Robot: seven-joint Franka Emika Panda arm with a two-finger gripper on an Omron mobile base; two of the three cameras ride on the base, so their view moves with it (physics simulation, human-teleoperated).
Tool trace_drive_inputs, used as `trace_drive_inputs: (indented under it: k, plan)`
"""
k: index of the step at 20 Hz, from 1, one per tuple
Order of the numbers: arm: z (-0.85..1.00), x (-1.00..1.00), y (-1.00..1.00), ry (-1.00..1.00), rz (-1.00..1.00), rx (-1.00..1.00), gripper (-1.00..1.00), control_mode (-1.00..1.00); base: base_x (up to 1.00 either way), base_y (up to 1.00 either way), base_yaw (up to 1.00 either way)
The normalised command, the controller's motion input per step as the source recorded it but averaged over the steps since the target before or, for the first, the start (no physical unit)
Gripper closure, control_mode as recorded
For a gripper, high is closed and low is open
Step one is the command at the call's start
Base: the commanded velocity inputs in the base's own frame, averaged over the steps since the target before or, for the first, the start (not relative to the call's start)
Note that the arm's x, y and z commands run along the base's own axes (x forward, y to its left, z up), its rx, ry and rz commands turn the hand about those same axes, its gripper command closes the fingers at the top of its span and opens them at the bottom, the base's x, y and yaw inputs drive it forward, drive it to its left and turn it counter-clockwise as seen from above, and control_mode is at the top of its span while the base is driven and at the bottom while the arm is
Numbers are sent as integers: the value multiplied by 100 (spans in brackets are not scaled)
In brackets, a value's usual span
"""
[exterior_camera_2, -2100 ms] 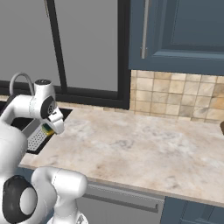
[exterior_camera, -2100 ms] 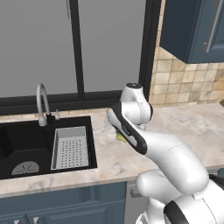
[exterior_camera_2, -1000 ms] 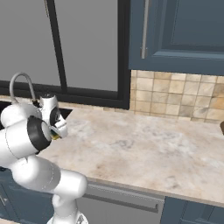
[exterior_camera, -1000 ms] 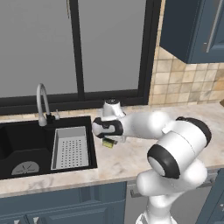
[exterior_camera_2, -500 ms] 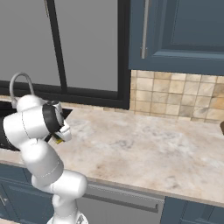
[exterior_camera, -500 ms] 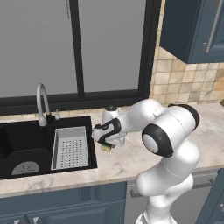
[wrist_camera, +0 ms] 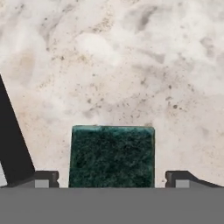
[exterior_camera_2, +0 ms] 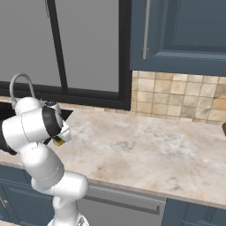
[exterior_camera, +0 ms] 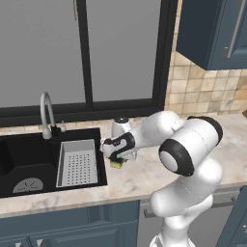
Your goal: Restock the sink supplies by placing the sponge and soap dispenser on the counter and next to the sink. Make sure the soap dispenser is upright.
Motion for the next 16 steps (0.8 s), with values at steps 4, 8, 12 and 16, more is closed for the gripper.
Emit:
trace_drive_inputs:
  k: [4, 8, 12, 16]
  plan:
    - [65, -65, 0, -21, 3, 0, -100, -100, 0, 0, 0]
    - [81, -84, 0, -22, 6, 0, -100, -100, 0, 0, 0]
    - [75, -95, -5, -23, 9, 0, -100, -100, 0, 0, 0]
    - [62, -96, -29, -20, 12, 0, -100, -100, 0, 0, 0]
